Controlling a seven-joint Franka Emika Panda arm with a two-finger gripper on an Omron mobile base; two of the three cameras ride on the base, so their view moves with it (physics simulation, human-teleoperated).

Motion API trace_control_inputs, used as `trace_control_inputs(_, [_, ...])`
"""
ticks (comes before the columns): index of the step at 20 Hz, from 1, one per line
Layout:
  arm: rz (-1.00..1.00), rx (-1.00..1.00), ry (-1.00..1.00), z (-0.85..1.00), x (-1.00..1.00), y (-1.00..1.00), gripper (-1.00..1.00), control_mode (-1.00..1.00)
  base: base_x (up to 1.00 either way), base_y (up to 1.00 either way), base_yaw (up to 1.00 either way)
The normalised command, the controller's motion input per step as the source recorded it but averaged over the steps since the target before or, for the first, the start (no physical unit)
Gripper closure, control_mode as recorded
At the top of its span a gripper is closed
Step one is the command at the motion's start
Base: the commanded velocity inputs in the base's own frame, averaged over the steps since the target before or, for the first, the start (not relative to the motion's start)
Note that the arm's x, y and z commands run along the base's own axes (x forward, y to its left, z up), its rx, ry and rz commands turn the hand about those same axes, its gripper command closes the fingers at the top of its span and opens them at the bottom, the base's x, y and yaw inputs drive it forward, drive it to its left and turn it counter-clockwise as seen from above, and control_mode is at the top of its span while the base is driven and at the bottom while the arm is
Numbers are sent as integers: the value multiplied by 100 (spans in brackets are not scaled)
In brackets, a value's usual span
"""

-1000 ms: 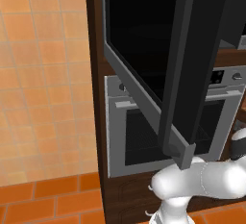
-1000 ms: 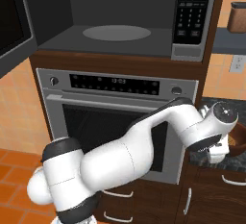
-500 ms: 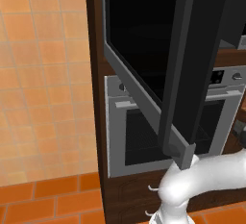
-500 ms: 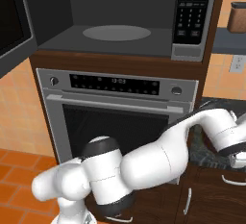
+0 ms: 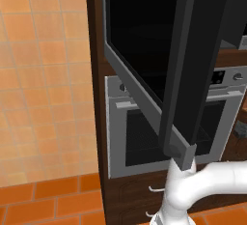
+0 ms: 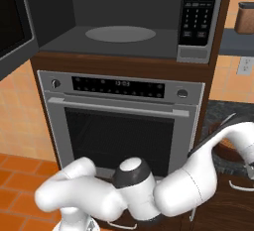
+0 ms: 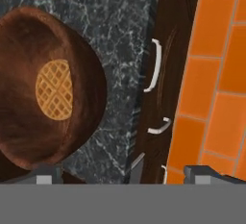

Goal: Open the microwave, place the bowl with waffle inside the microwave, then close the microwave door and turn it on.

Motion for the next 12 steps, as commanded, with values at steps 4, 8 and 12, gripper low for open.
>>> trace_control_inputs(4, [0,7,4,-24,47,-10,-100,-100,0,0,0])
trace_control_inputs(8, [0,8,0,-28,52,-5,-100,-100,0,0,0])
trace_control_inputs(12, [-5,8,4,-41,39,-17,-100,-100,0,0,0])
